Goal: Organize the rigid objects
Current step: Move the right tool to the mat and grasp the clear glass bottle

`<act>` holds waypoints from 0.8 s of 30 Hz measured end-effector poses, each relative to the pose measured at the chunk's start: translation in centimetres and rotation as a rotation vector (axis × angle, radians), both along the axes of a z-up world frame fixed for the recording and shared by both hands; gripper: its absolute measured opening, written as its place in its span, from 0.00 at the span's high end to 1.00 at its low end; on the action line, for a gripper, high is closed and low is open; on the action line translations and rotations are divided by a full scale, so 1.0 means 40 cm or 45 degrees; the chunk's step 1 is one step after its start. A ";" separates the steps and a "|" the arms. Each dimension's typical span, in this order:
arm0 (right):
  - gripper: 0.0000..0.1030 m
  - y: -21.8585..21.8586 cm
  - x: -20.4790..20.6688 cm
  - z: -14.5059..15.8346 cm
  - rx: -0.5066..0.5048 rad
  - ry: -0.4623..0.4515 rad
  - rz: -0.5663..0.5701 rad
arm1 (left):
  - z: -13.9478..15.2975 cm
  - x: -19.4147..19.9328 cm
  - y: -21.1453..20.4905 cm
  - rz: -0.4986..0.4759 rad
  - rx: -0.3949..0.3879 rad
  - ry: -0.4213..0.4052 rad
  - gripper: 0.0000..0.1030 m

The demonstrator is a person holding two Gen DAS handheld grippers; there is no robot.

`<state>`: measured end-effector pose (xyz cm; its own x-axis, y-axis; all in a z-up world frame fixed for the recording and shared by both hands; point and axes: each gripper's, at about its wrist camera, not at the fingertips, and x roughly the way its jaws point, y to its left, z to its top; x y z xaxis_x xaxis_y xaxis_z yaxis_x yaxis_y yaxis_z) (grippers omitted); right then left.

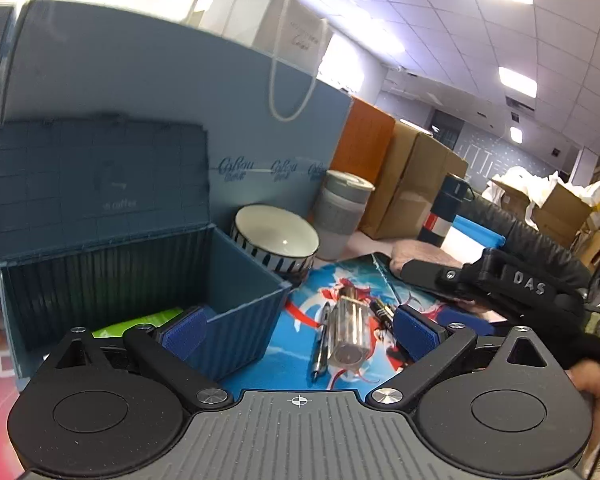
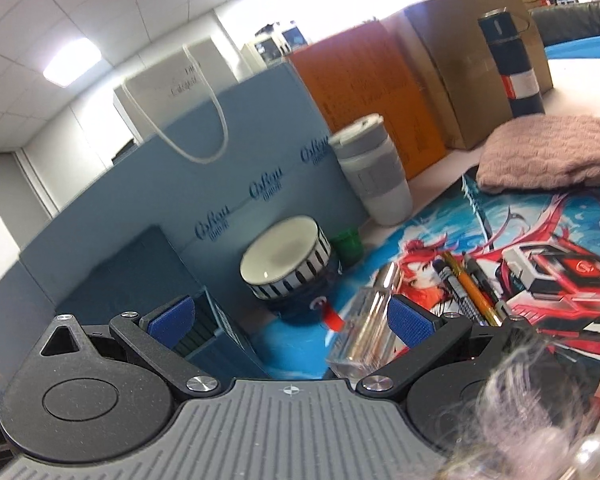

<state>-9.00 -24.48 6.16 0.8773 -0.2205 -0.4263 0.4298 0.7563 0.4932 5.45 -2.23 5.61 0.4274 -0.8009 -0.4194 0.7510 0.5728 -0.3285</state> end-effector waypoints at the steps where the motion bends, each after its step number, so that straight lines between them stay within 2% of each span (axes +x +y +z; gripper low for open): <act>1: 0.00 -0.002 0.010 -0.009 0.015 0.012 0.008 | -0.004 0.008 0.002 0.008 -0.002 0.018 0.02; 14: 0.01 -0.043 0.070 -0.081 0.105 0.113 0.011 | -0.017 0.048 0.021 0.063 -0.041 0.078 0.02; 24: 0.05 -0.047 0.069 -0.080 0.100 0.093 -0.092 | -0.001 0.058 0.049 0.065 -0.100 0.084 0.02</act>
